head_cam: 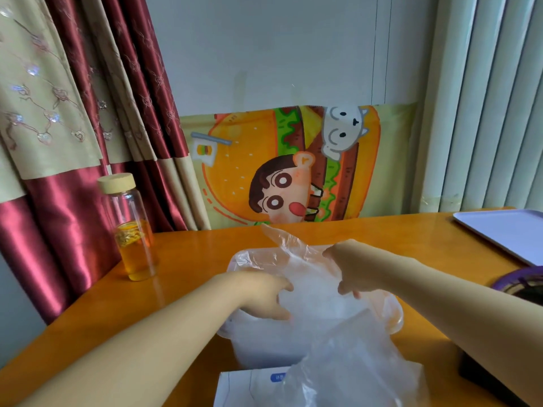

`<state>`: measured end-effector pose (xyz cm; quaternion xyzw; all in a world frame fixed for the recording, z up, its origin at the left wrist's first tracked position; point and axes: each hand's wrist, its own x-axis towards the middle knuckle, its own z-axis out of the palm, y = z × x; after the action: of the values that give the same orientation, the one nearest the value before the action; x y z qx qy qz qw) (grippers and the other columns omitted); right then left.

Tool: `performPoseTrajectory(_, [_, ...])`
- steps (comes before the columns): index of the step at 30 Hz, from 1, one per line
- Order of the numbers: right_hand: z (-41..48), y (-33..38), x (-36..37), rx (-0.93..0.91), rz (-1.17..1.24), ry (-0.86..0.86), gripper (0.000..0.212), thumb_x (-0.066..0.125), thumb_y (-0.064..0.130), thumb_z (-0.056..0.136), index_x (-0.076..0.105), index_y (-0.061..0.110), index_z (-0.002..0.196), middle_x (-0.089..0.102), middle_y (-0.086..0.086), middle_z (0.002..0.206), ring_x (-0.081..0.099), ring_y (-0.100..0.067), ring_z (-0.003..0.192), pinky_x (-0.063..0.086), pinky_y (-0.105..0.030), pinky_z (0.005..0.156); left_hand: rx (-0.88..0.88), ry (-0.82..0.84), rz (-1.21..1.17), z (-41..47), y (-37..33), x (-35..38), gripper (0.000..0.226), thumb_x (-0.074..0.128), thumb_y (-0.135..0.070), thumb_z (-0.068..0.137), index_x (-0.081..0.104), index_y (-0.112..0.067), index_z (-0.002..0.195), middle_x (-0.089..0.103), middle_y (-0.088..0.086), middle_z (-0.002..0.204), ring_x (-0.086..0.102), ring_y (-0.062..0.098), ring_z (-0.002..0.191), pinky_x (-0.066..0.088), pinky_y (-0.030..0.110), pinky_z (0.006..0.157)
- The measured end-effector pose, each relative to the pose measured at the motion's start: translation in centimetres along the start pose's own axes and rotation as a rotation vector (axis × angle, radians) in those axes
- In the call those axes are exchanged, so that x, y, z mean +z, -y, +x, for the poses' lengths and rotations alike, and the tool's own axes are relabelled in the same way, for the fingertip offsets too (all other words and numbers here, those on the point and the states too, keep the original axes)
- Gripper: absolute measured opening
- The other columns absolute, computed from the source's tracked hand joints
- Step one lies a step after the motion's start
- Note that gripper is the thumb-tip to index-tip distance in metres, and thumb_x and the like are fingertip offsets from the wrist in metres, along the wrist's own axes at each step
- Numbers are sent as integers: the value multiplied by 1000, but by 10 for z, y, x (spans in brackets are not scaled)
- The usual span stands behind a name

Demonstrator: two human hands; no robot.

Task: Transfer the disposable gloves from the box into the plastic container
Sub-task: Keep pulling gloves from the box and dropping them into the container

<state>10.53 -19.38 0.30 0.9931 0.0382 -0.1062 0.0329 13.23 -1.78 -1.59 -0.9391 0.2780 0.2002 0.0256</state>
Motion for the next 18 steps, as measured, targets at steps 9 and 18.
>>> performPoseTrajectory(9, [3, 9, 16, -24, -267, -35, 47, 63, 13, 89, 50, 11, 134, 55, -8, 125, 55, -24, 111, 48, -29, 91, -46, 267, 190, 11, -10, 11, 40, 45, -15, 98, 48, -13, 139, 51, 8, 138, 51, 26, 119, 42, 34, 94])
performPoseTrajectory(18, [-16, 13, 1, -216, -417, -542, 29, 63, 27, 88, 62, 24, 117, 40, -5, 130, 37, -24, 117, 39, -34, 91, 81, -183, 17, -4, -11, -27, 15, 53, -35, 92, 63, -24, 95, 61, -4, 97, 57, 18, 91, 50, 36, 83])
